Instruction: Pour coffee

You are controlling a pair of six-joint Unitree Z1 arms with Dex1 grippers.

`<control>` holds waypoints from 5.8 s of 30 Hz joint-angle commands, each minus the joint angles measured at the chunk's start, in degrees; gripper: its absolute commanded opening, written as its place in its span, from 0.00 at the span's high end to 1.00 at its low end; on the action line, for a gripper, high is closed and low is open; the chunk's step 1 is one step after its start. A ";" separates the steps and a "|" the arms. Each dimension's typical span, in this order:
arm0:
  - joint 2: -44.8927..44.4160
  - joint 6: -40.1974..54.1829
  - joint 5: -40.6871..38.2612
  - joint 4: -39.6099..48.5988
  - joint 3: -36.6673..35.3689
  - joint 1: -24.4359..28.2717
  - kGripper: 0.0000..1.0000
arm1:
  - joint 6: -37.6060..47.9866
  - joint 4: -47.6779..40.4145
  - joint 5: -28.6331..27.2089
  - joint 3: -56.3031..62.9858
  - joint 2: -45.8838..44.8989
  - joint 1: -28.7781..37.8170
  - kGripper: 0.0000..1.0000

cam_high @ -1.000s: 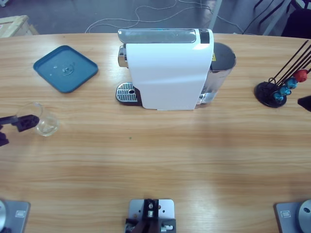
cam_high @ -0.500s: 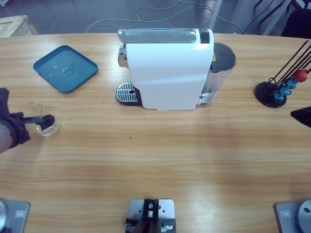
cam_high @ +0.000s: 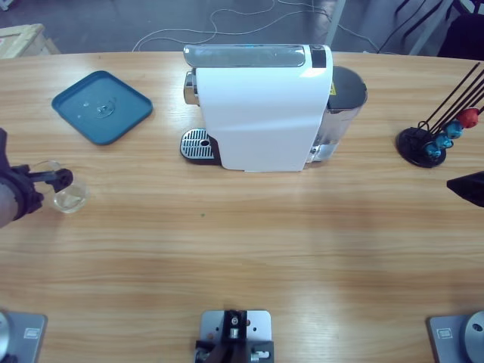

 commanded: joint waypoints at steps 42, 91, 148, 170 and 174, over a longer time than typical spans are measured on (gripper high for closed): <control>-1.02 1.66 -1.22 -0.31 0.44 -4.40 1.00 | 1.70 3.11 -3.38 3.55 -5.29 0.70 0.00; -25.54 80.39 -58.05 -21.62 4.80 31.18 0.01 | 0.43 18.07 -10.61 -2.62 -14.68 0.19 0.00; -1.68 96.55 -37.19 -27.98 2.23 1.39 1.00 | 0.61 15.67 -9.25 -0.44 -22.73 0.19 0.00; -12.06 92.10 -32.42 -27.68 0.26 -5.98 0.01 | -0.71 15.13 -9.02 1.16 -24.24 0.19 0.00; -13.90 93.45 -37.12 -25.66 -0.09 -4.77 0.01 | -0.71 15.20 -9.11 1.37 -25.05 0.19 0.00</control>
